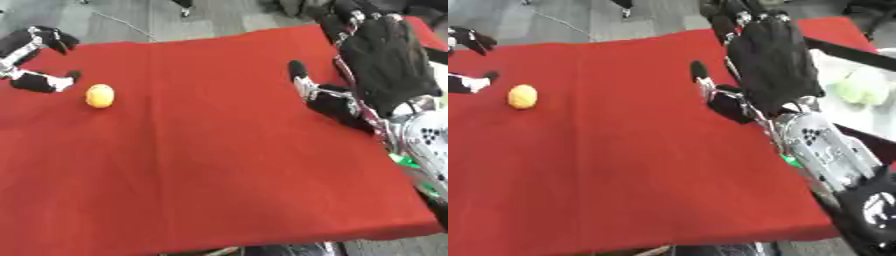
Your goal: Pick up the objects with one hand, pass them to the other hand, and then place them into the box on the other side of the table.
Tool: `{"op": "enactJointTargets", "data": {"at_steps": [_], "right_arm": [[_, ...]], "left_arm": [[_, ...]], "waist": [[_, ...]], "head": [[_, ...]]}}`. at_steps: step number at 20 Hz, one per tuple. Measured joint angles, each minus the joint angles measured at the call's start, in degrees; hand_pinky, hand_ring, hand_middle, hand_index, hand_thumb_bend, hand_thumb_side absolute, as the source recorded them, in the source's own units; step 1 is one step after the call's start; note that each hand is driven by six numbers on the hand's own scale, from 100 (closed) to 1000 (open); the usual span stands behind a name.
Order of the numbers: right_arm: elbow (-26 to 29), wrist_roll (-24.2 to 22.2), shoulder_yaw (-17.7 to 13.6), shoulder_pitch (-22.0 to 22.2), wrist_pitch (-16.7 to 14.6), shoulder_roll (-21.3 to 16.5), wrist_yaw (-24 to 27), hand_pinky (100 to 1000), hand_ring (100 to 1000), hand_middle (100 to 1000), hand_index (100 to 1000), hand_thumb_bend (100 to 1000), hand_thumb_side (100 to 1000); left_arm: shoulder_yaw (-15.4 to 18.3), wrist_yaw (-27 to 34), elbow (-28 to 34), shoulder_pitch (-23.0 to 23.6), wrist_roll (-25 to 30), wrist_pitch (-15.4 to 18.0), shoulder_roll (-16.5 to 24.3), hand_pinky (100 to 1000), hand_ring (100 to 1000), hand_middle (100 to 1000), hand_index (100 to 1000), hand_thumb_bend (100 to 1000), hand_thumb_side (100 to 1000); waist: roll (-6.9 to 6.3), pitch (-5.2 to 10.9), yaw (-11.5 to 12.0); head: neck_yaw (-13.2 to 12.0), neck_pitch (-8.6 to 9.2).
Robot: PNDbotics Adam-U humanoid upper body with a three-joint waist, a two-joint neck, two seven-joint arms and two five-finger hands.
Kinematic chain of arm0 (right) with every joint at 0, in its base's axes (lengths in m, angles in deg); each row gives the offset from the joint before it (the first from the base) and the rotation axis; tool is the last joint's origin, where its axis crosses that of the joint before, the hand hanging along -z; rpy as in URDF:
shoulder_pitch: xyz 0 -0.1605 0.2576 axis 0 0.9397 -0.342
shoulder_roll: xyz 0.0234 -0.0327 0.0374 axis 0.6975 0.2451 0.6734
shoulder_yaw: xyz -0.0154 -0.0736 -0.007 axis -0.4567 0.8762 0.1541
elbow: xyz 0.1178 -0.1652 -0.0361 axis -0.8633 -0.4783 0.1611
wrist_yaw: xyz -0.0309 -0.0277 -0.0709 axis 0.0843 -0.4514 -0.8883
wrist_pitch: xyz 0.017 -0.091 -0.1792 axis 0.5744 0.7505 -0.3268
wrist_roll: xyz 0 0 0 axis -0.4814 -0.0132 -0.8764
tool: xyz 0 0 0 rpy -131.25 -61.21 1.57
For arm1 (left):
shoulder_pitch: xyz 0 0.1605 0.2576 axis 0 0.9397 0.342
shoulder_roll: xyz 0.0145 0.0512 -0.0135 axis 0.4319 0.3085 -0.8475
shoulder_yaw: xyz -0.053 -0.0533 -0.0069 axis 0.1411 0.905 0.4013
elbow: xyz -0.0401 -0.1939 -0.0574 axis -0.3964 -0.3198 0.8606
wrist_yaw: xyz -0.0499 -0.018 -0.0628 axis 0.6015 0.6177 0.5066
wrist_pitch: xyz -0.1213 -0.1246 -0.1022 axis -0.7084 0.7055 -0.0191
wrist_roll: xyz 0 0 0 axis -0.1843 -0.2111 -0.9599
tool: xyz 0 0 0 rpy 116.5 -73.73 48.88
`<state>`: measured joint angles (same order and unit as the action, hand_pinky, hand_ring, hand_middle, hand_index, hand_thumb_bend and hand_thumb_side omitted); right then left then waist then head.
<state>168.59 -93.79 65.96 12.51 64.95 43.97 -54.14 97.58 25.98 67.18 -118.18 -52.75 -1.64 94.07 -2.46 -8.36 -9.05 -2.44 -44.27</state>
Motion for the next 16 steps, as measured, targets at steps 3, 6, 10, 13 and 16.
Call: {"op": "enactJointTargets", "data": {"at_steps": [3, 6, 10, 13, 16], "right_arm": [[0.0, 0.1, 0.0, 0.0, 0.1, 0.0, 0.1, 416, 760, 687, 860, 226, 439], [0.0, 0.3, 0.0, 0.0, 0.2, 0.0, 0.1, 413, 759, 684, 860, 220, 451], [0.0, 0.6, 0.0, 0.0, 0.5, 0.0, 0.1, 416, 759, 683, 859, 216, 451], [0.0, 0.8, 0.1, 0.0, 0.5, 0.0, 0.1, 417, 759, 682, 859, 211, 450], [0.0, 0.9, 0.1, 0.0, 0.6, 0.1, 0.2, 421, 759, 680, 858, 207, 450]], "left_arm": [[0.1, -6.4, -1.1, -0.1, -3.1, -1.2, -0.8, 739, 672, 703, 868, 488, 413], [0.4, -10.7, -2.8, -0.1, -6.9, -3.1, -1.0, 729, 656, 686, 853, 446, 288], [0.7, -14.3, -5.4, 0.5, -11.4, -5.9, -1.0, 725, 636, 678, 849, 419, 283], [0.7, -15.8, -7.2, 0.7, -13.4, -7.0, -1.1, 728, 638, 681, 851, 408, 326], [0.7, -16.4, -8.3, 0.8, -14.1, -7.0, -1.3, 730, 638, 681, 851, 380, 355]], "waist": [[-0.3, -0.07, -0.4], [-0.51, -0.28, -0.8], [-0.63, -0.49, -1.0], [-0.61, -0.58, -1.1], [-0.47, -0.74, -1.2]], "head": [[0.0, 0.0], [0.0, 0.0], [0.0, 0.0], [0.0, 0.0], [0.0, 0.0]]}}
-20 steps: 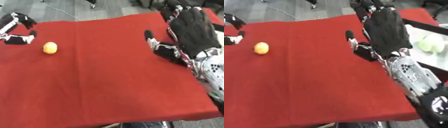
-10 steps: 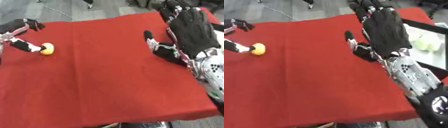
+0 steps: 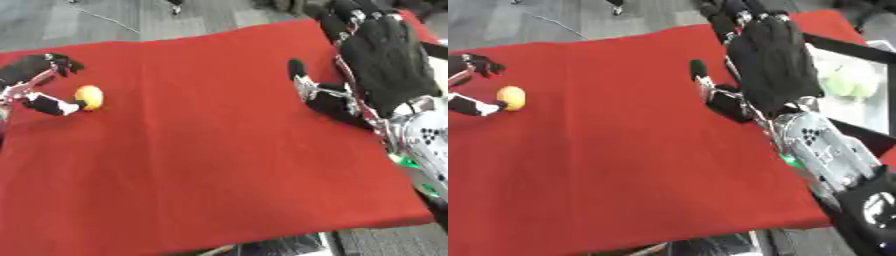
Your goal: Pick up the objects with one hand, pass them to the other hand, and then place them into the box on the other side of the table.
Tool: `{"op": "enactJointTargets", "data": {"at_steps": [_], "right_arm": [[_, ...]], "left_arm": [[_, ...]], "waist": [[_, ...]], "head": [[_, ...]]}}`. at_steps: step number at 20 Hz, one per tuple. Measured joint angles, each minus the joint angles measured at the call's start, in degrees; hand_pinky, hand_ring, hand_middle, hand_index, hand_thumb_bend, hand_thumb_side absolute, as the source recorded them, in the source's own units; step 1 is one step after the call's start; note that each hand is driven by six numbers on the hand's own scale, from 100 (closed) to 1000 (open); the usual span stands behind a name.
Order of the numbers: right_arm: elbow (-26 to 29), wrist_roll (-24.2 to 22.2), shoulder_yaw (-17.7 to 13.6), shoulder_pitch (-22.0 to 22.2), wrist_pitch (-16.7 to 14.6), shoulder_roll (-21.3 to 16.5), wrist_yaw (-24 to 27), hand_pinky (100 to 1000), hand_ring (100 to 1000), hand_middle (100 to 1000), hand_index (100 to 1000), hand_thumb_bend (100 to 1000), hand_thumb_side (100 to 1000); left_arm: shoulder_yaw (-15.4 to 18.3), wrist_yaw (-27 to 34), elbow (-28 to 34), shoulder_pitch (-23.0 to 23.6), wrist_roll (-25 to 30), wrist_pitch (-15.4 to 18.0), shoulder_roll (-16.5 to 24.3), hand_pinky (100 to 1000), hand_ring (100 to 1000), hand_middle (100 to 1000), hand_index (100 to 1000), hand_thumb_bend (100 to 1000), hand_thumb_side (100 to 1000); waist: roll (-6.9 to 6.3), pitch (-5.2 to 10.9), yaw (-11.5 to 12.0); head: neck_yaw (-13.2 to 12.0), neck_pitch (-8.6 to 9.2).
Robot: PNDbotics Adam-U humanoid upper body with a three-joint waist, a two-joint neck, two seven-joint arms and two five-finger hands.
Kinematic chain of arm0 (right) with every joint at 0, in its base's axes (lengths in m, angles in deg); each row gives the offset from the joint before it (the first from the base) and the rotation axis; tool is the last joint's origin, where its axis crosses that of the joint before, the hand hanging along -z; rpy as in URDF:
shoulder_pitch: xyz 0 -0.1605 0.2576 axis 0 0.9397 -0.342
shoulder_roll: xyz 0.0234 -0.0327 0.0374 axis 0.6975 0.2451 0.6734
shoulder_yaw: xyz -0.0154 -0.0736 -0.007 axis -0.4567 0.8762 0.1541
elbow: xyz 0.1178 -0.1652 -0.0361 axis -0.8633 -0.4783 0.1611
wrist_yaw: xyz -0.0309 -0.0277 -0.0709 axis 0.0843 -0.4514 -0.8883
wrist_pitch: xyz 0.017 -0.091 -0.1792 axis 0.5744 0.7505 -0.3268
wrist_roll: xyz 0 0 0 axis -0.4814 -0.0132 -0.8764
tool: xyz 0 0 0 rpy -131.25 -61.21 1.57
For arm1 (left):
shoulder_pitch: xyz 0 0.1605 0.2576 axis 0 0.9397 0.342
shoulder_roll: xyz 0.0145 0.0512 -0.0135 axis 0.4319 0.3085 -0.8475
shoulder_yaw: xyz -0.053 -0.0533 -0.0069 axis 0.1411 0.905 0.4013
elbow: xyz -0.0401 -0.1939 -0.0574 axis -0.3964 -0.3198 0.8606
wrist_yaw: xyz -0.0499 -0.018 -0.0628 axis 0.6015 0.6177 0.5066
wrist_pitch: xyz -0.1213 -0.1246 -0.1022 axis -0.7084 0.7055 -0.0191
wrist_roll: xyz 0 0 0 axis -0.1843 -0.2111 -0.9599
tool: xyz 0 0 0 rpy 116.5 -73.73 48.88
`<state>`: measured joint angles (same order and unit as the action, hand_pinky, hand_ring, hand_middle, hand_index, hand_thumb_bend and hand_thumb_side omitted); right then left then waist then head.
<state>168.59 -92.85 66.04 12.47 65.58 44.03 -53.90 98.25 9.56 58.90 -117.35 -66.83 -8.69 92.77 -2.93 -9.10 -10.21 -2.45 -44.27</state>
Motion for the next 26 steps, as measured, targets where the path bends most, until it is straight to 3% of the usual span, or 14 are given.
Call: {"op": "enactJointTargets", "data": {"at_steps": [3, 6, 7, 8, 11, 13, 15, 20, 23, 26], "right_arm": [[0.0, 0.0, 0.2, 0.0, 0.0, 0.1, 0.2, 423, 760, 681, 857, 204, 448], [0.0, -0.1, 0.3, -0.1, 0.1, 0.4, 0.3, 425, 760, 681, 855, 201, 447], [0.0, -0.1, 0.3, -0.2, 0.1, 0.4, 0.3, 425, 760, 680, 855, 199, 447], [0.0, -0.1, 0.3, -0.2, 0.1, 0.4, 0.3, 427, 760, 681, 855, 198, 446], [0.0, -0.1, 0.3, -0.2, 0.1, 0.4, 0.3, 426, 760, 679, 854, 196, 445], [0.0, -0.1, 0.3, -0.2, 0.2, 0.4, 0.3, 426, 759, 679, 853, 195, 443], [0.0, -0.1, 0.3, -0.2, 0.2, 0.4, 0.3, 426, 759, 678, 853, 193, 442], [0.0, -0.2, 0.3, 0.0, 0.2, 0.4, 0.3, 422, 758, 679, 852, 194, 439], [0.0, -0.6, 0.3, 0.1, 0.3, 0.3, 0.3, 431, 762, 688, 854, 212, 430], [0.0, -1.9, 0.5, 0.3, -0.2, -0.6, 0.3, 437, 767, 699, 859, 296, 390]], "left_arm": [[-0.1, -0.3, -0.5, 0.1, 0.3, 0.4, -0.1, 729, 638, 667, 848, 359, 375], [-0.4, -1.0, -0.8, 0.1, 1.7, 1.1, -0.6, 718, 614, 636, 826, 366, 273], [-0.4, -1.2, -0.8, 0.1, 2.2, 1.2, -0.6, 709, 593, 608, 803, 366, 202], [-0.4, -1.5, -0.8, 0.1, 2.5, 1.2, -0.6, 701, 573, 585, 783, 349, 205], [-0.3, -1.6, -0.8, 0.2, 2.6, 1.1, -0.7, 670, 493, 489, 700, 252, 194], [-0.3, -1.4, -0.7, 0.2, 2.0, 0.7, -1.0, 652, 448, 423, 631, 117, 186], [-0.3, -0.2, -0.6, 0.5, 0.8, 0.5, -1.0, 642, 401, 355, 562, 100, 191], [-0.1, 8.0, 1.1, 0.6, -0.1, 3.0, -1.0, 650, 379, 328, 536, 100, 213], [-0.6, 15.4, 4.5, 0.5, 2.8, 6.9, -0.6, 657, 379, 326, 535, 100, 221], [-3.1, 24.8, 9.5, 1.2, 7.1, 11.3, 0.9, 664, 378, 323, 532, 100, 262]], "waist": [[0.18, -0.14, -0.1], [0.19, -0.15, -0.1], [0.19, -0.15, -0.1], [0.19, -0.15, -0.1], [0.2, -0.15, -0.1], [0.22, -0.15, 0.0], [0.3, -0.15, 0.1], [0.49, -0.09, 0.9], [0.2, 0.43, 2.2], [-0.45, 1.27, 3.8]], "head": [[0.0, 0.0], [-0.1, 0.0], [-0.1, 0.0], [-0.1, 0.0], [-0.1, 0.0], [-0.1, 0.0], [-0.1, 0.0], [0.3, 0.0], [1.1, 0.0], [2.2, 0.0]]}}
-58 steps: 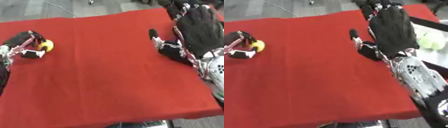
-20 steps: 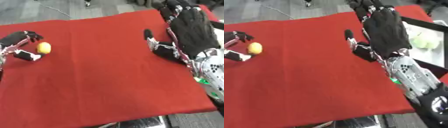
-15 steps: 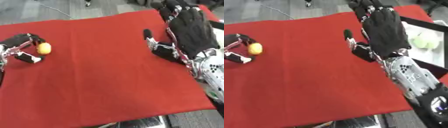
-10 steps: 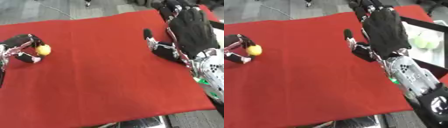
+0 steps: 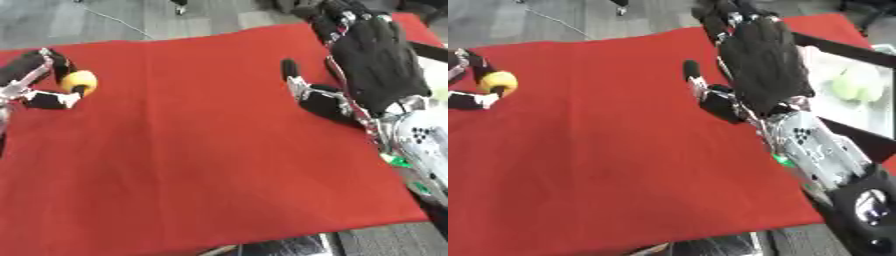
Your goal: Pick up the objects with one hand, pass them to the other hand, and then place them into the box on the other side of the table.
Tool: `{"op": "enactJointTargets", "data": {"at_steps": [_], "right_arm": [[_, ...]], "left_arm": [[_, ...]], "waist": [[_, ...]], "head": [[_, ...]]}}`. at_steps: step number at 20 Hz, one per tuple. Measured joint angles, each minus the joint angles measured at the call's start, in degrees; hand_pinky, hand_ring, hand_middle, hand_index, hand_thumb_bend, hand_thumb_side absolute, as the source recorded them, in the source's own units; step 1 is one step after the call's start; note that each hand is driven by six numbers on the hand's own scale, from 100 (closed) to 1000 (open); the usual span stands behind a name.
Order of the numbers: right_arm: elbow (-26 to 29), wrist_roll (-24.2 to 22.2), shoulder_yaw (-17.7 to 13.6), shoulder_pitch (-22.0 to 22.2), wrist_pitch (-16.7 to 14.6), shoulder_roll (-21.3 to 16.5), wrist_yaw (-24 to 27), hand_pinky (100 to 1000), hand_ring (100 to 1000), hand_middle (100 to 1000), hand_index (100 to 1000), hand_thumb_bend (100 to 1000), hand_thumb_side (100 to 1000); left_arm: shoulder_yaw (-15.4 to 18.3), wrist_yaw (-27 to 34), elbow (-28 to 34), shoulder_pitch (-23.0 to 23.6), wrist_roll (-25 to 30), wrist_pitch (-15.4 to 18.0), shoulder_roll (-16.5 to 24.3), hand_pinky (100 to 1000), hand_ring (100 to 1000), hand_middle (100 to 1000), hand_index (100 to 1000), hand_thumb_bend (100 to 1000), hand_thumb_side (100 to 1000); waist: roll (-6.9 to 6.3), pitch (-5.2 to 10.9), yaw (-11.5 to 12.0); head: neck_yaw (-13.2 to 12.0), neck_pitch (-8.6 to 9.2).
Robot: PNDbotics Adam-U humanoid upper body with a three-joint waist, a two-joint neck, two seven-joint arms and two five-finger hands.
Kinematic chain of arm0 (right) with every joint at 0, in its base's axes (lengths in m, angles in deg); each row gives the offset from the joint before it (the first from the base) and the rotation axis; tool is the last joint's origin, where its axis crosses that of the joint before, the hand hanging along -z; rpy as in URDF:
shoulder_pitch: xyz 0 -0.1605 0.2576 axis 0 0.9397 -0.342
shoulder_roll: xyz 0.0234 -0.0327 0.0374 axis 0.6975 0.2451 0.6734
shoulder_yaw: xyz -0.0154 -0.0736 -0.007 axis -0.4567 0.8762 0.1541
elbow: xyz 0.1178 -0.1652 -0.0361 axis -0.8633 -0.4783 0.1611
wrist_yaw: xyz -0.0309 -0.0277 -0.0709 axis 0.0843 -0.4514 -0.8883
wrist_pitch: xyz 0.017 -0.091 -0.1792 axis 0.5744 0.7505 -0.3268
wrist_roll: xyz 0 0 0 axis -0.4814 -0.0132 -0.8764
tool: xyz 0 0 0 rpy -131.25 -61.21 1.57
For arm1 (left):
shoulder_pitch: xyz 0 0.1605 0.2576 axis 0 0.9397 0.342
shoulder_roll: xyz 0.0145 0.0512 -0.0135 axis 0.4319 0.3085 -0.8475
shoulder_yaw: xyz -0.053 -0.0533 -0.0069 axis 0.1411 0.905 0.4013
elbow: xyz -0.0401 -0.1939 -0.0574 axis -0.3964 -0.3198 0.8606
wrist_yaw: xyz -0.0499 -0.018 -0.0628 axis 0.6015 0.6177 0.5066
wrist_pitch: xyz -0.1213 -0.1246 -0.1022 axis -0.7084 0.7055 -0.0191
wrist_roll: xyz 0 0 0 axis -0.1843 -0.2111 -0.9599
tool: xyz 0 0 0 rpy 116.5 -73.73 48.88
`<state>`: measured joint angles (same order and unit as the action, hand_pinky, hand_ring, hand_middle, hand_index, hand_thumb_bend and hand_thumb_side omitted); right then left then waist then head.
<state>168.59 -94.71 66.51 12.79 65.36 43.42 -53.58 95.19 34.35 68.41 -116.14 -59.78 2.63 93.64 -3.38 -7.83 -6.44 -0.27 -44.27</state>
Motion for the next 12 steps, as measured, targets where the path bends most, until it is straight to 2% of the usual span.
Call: {"op": "enactJointTargets", "data": {"at_steps": [3, 5, 6, 9, 12], "right_arm": [[0.0, -1.7, 0.7, 0.0, -1.0, -0.8, 0.0, 478, 781, 733, 875, 371, 379], [0.0, -3.4, 1.2, -0.3, -1.9, -1.2, 0.0, 580, 806, 776, 901, 426, 402], [0.0, -4.4, 1.5, -0.5, -2.3, -1.4, 0.1, 638, 816, 794, 908, 448, 404], [0.0, -7.2, 2.4, -1.3, -3.2, -1.6, 0.9, 636, 818, 799, 911, 464, 393], [0.0, -9.0, 3.2, -1.9, -3.7, -1.5, 1.7, 622, 815, 797, 911, 466, 381]], "left_arm": [[-5.0, 12.4, 7.3, 2.7, 7.1, 1.9, 0.4, 669, 376, 319, 528, 100, 275], [-8.7, 22.1, 12.7, 4.3, 13.6, 1.7, 0.3, 672, 375, 318, 526, 100, 273], [-10.4, 27.0, 15.3, 5.0, 15.5, -0.4, 0.2, 674, 375, 319, 527, 100, 272], [-14.7, 40.6, 21.4, 5.7, 21.9, -6.8, -0.9, 677, 375, 319, 525, 100, 272], [-17.3, 51.3, 25.0, 5.5, 29.0, -13.9, -3.0, 681, 374, 317, 523, 100, 273]], "waist": [[-0.71, 0.33, 1.4], [-0.79, 0.64, 2.2], [-0.77, 0.81, 2.6], [-0.73, 1.15, 3.3], [-0.49, 1.16, 3.9]], "head": [[1.1, 0.0], [1.9, 0.0], [2.2, 0.0], [3.0, 0.0], [3.4, 0.0]]}}
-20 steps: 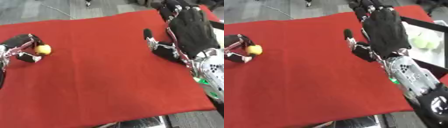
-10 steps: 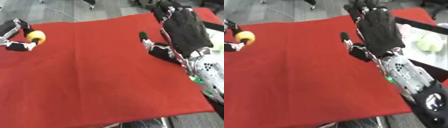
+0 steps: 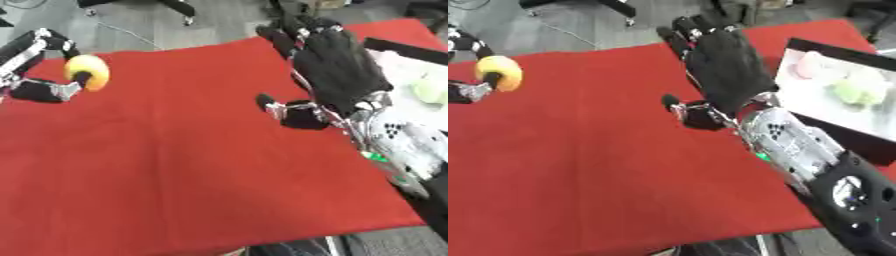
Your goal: Pick up the objects with one hand, pass them to the other hand, and then place them into the box on the other side of the table.
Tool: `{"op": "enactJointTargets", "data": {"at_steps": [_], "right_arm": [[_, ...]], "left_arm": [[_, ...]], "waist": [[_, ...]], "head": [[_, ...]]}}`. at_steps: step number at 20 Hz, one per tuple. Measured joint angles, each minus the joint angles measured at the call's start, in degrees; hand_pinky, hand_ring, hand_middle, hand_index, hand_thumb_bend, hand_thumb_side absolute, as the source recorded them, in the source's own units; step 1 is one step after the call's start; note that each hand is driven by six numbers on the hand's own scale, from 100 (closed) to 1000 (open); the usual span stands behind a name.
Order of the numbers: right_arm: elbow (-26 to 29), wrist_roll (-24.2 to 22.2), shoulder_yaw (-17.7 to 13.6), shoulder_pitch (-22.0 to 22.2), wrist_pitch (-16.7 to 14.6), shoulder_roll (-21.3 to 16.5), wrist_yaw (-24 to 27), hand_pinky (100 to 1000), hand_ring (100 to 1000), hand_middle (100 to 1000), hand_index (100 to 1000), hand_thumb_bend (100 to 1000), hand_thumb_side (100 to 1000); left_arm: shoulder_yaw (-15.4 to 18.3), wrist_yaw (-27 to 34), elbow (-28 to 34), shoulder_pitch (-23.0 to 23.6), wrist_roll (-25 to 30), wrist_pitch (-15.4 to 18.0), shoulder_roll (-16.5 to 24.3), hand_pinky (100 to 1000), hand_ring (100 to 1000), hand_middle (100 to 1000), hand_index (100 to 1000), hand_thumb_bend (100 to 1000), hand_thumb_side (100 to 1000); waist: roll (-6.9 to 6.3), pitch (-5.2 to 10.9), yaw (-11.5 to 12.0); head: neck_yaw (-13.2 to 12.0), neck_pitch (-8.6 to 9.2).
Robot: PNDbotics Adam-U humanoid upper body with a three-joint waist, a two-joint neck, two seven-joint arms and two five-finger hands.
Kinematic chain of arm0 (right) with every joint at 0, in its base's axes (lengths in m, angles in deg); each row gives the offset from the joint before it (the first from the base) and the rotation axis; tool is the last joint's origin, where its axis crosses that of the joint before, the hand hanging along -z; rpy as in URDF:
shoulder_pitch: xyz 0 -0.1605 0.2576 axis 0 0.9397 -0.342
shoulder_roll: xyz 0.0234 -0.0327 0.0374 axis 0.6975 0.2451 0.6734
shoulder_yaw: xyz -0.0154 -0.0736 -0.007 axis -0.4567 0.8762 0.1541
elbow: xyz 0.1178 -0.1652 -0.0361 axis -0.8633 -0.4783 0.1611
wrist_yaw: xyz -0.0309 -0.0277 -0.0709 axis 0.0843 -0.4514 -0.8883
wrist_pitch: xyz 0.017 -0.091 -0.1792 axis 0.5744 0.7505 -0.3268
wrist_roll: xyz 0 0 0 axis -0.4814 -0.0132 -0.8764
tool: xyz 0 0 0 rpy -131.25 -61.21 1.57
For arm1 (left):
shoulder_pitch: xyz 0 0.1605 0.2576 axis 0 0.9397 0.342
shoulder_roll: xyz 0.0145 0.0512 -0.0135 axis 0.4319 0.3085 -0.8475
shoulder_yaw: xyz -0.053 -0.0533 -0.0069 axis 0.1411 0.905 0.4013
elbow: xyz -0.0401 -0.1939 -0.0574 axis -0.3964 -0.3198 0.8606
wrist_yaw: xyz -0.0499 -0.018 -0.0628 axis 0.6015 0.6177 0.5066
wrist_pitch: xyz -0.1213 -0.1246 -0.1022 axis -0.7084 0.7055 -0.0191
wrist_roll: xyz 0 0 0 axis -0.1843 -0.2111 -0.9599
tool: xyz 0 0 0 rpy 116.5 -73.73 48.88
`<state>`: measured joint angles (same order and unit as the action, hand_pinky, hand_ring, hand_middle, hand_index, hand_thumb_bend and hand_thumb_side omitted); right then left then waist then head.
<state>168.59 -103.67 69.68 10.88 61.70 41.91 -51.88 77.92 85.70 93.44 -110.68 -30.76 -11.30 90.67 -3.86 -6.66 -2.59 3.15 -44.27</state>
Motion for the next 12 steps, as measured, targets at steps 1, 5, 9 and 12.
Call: {"op": "enactJointTargets", "data": {"at_steps": [1, 5, 9, 12], "right_arm": [[0.0, -0.4, 0.2, -0.2, -0.1, 0.0, 0.3, 599, 814, 795, 911, 464, 379], [0.0, -1.1, 0.9, -1.0, -0.3, 0.7, 0.9, 557, 809, 787, 907, 458, 368], [0.0, -1.2, 1.2, -1.5, -0.3, 1.3, 1.1, 553, 805, 780, 902, 448, 356], [0.0, -1.4, 1.4, -1.9, -0.6, 1.8, 1.4, 535, 803, 774, 898, 438, 353]], "left_arm": [[-0.6, 2.5, 0.9, -0.3, 1.9, -1.9, -0.7, 682, 374, 317, 523, 100, 273], [-3.2, 7.3, 3.6, -1.8, 6.4, -6.4, -4.1, 686, 374, 317, 523, 100, 279], [-5.1, 8.7, 5.4, -3.2, 8.3, -8.3, -7.2, 688, 374, 317, 522, 100, 281], [-6.2, 8.7, 6.1, -3.9, 9.1, -9.1, -9.4, 689, 374, 318, 523, 100, 282]], "waist": [[0.14, 0.0, 0.2], [0.4, 0.0, 0.5], [0.5, 0.0, 0.5], [0.72, 0.0, 0.5]], "head": [[0.0, 0.0], [0.1, 0.0], [0.0, 0.0], [0.0, 0.0]]}}
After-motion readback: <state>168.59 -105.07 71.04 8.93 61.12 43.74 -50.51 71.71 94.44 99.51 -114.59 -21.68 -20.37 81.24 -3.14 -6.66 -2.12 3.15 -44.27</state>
